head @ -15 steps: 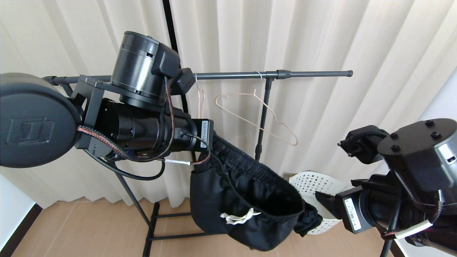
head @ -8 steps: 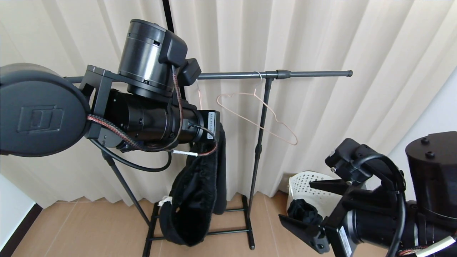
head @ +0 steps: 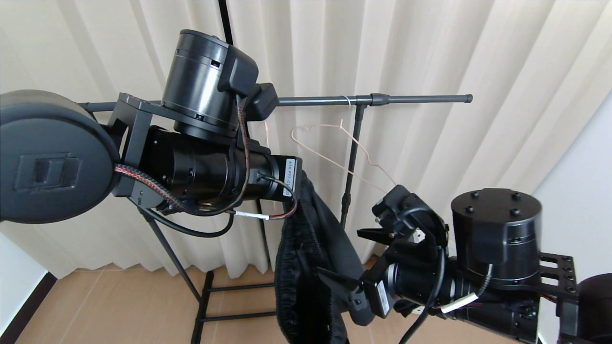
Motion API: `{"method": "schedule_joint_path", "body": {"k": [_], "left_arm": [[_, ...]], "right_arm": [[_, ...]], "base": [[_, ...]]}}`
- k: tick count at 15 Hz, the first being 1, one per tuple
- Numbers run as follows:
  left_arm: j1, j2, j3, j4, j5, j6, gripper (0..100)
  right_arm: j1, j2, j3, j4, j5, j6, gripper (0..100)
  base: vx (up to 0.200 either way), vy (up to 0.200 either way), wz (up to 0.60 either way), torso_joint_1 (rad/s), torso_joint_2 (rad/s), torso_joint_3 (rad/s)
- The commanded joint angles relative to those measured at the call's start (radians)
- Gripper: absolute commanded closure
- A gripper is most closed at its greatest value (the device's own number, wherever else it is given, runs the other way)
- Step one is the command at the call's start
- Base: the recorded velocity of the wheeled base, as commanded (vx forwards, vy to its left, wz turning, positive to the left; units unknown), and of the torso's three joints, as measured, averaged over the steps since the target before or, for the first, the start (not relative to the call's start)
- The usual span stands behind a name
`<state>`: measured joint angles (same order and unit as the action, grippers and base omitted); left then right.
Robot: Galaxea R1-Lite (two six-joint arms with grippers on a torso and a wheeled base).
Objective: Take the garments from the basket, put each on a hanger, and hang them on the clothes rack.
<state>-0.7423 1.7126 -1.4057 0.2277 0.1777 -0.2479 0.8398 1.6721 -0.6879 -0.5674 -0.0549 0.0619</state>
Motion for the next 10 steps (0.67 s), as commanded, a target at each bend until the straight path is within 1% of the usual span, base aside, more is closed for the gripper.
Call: {"method": "schedule_joint_path", "body": {"k": [1,3,4,8,10], "left_arm": [[-0.009,-0.001,-0.001,0.001,0.0,0.006,100],[-0.011,0.001,-0.002,-0.001,-0.001,0.012,100],[-0.017,0.001,-0.004,-0.001,-0.003,0.012,100],[-0.019,-0.004,0.002,-0.001,-0.004,0.01,100],[-0.017,-0.005,0.004,0.001,-0.004,0.01,100]], "right_arm": [[-0.028,0.087,0.008,-0.008,-0.002,-0.002,0],[-0.067,0.12,0.018,-0.017,-0.003,-0.004,0],[-0.088,0.169,0.031,-0.052,-0.005,-0.004,0],[-0.094,0.299,0.056,-0.181,-0.005,-0.005,0],[-0.094,0.322,0.064,-0.201,-0.006,-0.005,0]], "base": [[0.0,0.0,0.0,0.0,0.0,0.0],[0.0,0.0,0.0,0.0,0.0,0.0],[0.0,0.0,0.0,0.0,0.0,0.0],[0.0,0.0,0.0,0.0,0.0,0.0],[0.0,0.0,0.0,0.0,0.0,0.0]]}}
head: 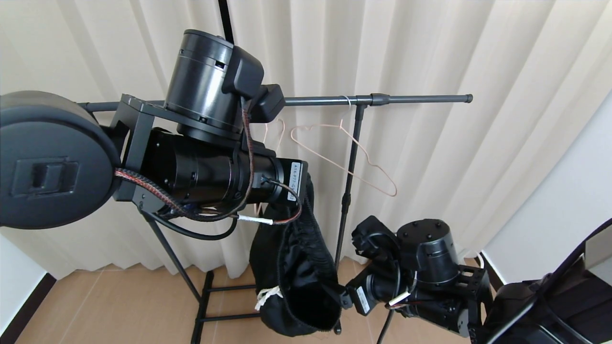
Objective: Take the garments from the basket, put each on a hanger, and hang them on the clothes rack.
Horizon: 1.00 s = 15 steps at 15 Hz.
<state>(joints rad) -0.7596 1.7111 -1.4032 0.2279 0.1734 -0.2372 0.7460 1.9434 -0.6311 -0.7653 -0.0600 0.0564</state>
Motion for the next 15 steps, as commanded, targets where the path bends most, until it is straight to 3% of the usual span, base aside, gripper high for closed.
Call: {"method": "schedule_joint_path", "body": {"k": [1,2,3,8,11,14,15], "left_arm": [[0.0,-0.004,0.001,0.001,0.0,-0.001,100],[0.0,-0.007,0.003,0.001,0.0,-0.001,100],[0.0,-0.008,0.003,0.002,0.0,0.001,100],[0.006,-0.008,0.061,0.001,-0.006,0.003,100],[0.006,-0.001,0.115,-0.001,-0.008,0.009,100],[0.005,0.019,0.148,-0.015,-0.008,0.035,100],[0.005,0.018,0.171,-0.022,-0.006,0.036,0]], "right_arm": [[0.0,0.051,0.007,-0.005,-0.001,-0.001,0],[0.0,0.051,0.011,-0.006,0.0,0.0,0],[-0.002,0.051,0.011,-0.008,0.0,0.002,100],[-0.097,0.032,0.06,-0.149,0.0,0.002,100],[-0.163,-0.027,0.093,-0.186,-0.058,0.0,100],[-0.215,-0.052,0.047,-0.178,-0.106,-0.006,100],[-0.227,-0.057,0.042,-0.177,-0.107,-0.006,100]], "base": [[0.0,0.0,0.0,0.0,0.0,0.0],[0.0,0.0,0.0,0.0,0.0,0.0],[0.0,0.0,0.0,0.0,0.0,0.0],[0.0,0.0,0.0,0.0,0.0,0.0],[0.0,0.0,0.0,0.0,0.0,0.0],[0.0,0.0,0.0,0.0,0.0,0.0],[0.0,0.0,0.0,0.0,0.0,0.0]]}}
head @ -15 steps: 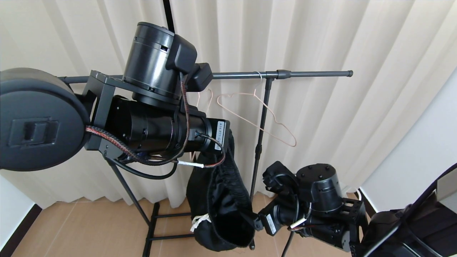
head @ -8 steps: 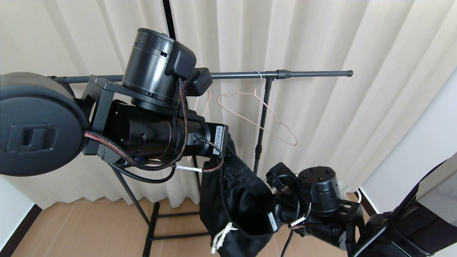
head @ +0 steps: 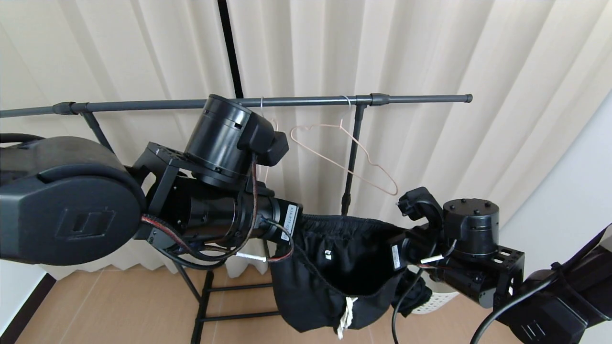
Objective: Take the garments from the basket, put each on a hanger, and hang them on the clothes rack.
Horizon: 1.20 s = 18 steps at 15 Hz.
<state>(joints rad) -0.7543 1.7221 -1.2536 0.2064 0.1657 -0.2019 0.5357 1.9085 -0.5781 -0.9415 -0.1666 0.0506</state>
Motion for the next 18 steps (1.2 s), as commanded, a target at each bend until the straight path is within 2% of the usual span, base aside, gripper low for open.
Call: {"method": "schedule_joint_path", "body": {"k": [1,5,8,10,13,18], "left_arm": [[0.0,0.004,0.042,-0.021,0.001,0.006,0],[0.026,-0.038,0.108,-0.035,-0.003,0.022,0],[0.105,-0.026,0.086,-0.036,-0.003,0.021,0],[0.17,0.065,0.002,-0.036,0.021,0.006,0],[0.223,0.212,-0.156,-0.036,0.123,-0.008,0],[0.273,0.396,-0.377,-0.036,0.158,-0.011,0]], "right_arm": [[-0.023,-0.028,-0.012,0.0,-0.002,0.0,100],[-0.025,-0.032,-0.012,0.0,-0.004,0.0,100],[-0.026,-0.032,-0.011,-0.002,-0.033,0.0,100],[-0.031,-0.043,-0.006,-0.003,-0.039,0.0,100],[-0.031,-0.057,-0.003,-0.002,-0.039,0.0,100],[-0.037,-0.055,-0.005,-0.005,-0.039,-0.012,100]], "base": [[0.0,0.0,0.0,0.0,0.0,0.0],[0.0,0.0,0.0,0.0,0.0,0.0],[0.0,0.0,0.0,0.0,0.0,0.0],[0.0,0.0,0.0,0.0,0.0,0.0],[0.0,0.0,0.0,0.0,0.0,0.0],[0.0,0.0,0.0,0.0,0.0,0.0]]}}
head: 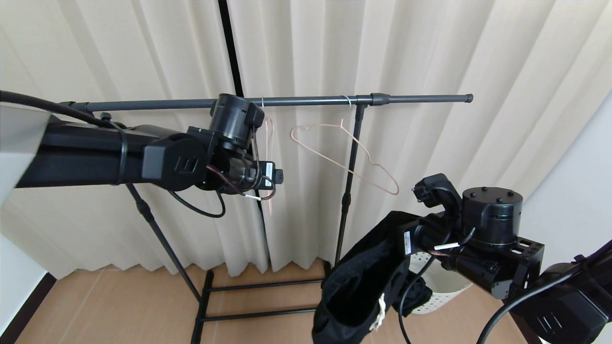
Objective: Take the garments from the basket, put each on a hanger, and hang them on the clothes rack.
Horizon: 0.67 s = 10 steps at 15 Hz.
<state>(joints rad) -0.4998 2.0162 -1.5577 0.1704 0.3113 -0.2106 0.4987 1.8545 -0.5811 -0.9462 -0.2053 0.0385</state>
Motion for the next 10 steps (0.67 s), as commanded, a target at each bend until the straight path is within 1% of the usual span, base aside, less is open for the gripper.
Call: {"method": "schedule_joint_path", "body": {"k": [1,3,4,7,8,10], "left_arm": [[0.02,0.121,-0.096,0.0,0.014,-0.004,0],[0.033,0.187,-0.191,0.0,0.014,-0.012,0],[0.038,0.213,-0.225,0.0,0.012,-0.024,0],[0.049,0.276,-0.317,0.0,0.014,-0.029,0],[0.053,0.303,-0.363,0.001,0.014,-0.03,0],[0.053,0.334,-0.4,0.001,0.014,-0.03,0]], "right_arm": [[0.0,-0.001,-0.002,0.0,0.0,0.0,100],[0.0,0.0,0.0,-0.003,0.0,0.0,100],[0.0,-0.001,0.001,-0.003,0.0,0.0,100],[0.0,-0.001,0.0,-0.003,0.0,0.0,100],[0.0,-0.001,0.0,-0.005,0.0,0.0,100],[0.0,-0.001,0.0,-0.005,0.001,0.0,100]], "base": [[0.0,0.0,0.0,0.0,0.0,0.0],[0.0,0.0,0.0,0.0,0.0,0.0],[0.0,0.0,0.0,0.0,0.0,0.0],[0.0,0.0,0.0,0.0,0.0,0.0],[0.0,0.0,0.0,0.0,0.0,0.0],[0.0,0.0,0.0,0.0,0.0,0.0]]}}
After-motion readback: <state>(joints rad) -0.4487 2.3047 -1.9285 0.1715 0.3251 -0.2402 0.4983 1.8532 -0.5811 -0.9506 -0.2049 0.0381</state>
